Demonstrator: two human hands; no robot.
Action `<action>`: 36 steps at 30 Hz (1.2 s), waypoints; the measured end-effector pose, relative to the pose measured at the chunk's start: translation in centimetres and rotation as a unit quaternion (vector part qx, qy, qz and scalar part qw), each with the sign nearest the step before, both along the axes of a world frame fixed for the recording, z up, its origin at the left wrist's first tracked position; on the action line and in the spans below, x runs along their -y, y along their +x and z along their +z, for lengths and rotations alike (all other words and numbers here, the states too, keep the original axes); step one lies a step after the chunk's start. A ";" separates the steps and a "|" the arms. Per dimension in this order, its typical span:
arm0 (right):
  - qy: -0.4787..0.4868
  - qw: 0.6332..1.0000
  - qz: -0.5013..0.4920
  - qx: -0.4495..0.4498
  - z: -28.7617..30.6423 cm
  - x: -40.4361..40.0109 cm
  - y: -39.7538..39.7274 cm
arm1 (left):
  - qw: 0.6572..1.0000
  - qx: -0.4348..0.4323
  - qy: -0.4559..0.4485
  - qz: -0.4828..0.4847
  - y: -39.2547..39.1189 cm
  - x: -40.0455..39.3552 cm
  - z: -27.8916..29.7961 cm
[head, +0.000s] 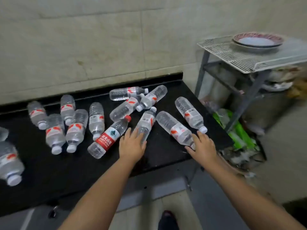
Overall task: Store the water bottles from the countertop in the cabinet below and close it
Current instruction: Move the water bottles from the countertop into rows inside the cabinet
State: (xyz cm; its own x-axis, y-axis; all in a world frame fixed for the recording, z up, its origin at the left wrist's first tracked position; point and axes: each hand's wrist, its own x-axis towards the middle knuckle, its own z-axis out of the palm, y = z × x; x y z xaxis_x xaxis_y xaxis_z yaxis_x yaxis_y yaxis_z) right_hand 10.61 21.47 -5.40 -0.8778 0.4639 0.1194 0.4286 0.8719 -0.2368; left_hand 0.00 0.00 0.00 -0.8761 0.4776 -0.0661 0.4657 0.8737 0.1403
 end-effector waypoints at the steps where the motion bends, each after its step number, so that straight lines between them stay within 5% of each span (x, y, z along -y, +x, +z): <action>1: 0.007 1.000 0.003 -0.025 -0.9 -0.9 -0.9 | 1.000 0.006 -0.003 -0.013 -1.3 -1.4 -0.4; 7: -0.168 0.982 0.005 -0.089 -3.9 -2.9 -3.3 | 0.999 0.027 -0.038 -0.001 -10.7 -9.6 -1.4; 17: -0.156 0.972 0.018 -0.173 -5.9 -3.8 -3.1 | 0.986 0.146 -0.052 0.062 -17.4 -15.8 -3.5; 23: -0.207 0.955 -0.003 -0.212 -5.0 -3.2 -2.2 | 0.994 0.079 0.039 0.071 -14.8 -14.5 -1.1; 29: -0.136 0.930 0.078 -0.334 1.0 -0.1 -1.2 | 0.994 0.013 0.104 -0.035 -7.2 -10.6 4.9; 36: -0.073 0.950 0.158 -0.259 8.5 5.7 2.9 | 0.995 -0.052 0.058 -0.055 3.9 -1.5 8.1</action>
State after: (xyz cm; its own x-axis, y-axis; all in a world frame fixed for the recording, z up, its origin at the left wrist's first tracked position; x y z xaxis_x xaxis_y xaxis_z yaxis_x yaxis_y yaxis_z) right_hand 13.48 15.79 3.11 -0.8170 0.2323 0.5278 -0.0554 0.8794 -0.4728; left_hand 3.87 1.54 8.13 -0.8173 0.5703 0.0826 0.5749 0.7974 0.1833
